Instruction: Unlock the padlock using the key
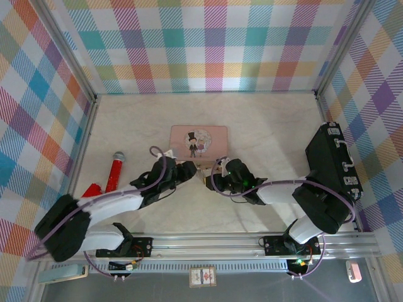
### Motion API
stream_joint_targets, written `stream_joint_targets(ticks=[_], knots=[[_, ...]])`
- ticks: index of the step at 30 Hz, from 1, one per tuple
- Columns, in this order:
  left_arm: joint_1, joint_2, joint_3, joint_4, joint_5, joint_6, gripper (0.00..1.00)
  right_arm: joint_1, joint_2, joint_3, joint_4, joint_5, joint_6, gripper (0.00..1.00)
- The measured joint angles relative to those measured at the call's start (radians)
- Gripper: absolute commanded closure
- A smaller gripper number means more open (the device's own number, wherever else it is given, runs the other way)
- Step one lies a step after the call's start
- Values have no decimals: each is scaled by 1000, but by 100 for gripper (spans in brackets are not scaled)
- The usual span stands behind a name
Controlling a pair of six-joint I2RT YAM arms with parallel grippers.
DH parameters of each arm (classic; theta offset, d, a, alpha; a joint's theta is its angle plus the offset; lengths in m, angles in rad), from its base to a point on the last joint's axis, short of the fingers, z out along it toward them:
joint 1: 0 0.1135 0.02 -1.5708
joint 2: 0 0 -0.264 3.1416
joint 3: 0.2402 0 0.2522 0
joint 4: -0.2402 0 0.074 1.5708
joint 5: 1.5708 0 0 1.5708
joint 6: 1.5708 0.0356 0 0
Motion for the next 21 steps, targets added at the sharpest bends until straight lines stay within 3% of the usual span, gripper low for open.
stream_joint_targets(ticks=[2,6,14,21], knots=[[0,-132,0,-83,-59,51,41,-11,1,15,0,-21,-31,61],[1,-303,36,-244,-184,149,36,-32,24,56,0,-47,-70,60],[7,-396,114,-501,-398,308,24,-49,136,146,-4,-72,-100,62],[8,-409,113,-586,-437,320,23,-54,196,179,-14,-87,-108,62]])
